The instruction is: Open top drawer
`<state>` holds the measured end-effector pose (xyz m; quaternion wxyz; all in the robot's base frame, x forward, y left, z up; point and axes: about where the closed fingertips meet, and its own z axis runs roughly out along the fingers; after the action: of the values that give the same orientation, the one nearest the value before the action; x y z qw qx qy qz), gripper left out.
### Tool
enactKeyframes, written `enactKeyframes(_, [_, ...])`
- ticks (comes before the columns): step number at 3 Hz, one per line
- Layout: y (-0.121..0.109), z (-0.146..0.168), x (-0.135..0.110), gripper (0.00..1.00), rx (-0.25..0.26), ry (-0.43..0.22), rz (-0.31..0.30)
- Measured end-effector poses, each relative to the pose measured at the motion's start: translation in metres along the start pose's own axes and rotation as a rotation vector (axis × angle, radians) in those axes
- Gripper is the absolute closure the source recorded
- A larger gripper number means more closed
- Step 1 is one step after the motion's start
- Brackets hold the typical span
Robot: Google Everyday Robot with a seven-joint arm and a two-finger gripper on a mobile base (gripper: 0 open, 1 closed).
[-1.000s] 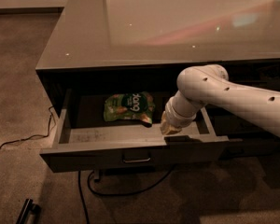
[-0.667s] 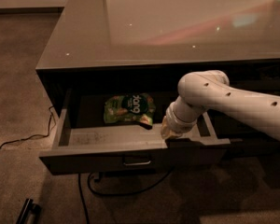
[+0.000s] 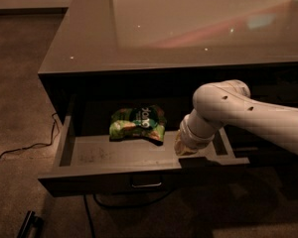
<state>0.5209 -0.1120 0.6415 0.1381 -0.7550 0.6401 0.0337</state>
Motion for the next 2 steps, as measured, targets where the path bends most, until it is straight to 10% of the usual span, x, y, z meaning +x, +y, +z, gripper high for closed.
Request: enactKeyframes(2, [0.0067, 0.0013, 0.0006, 0.58, -0.009, 0.006, -0.002])
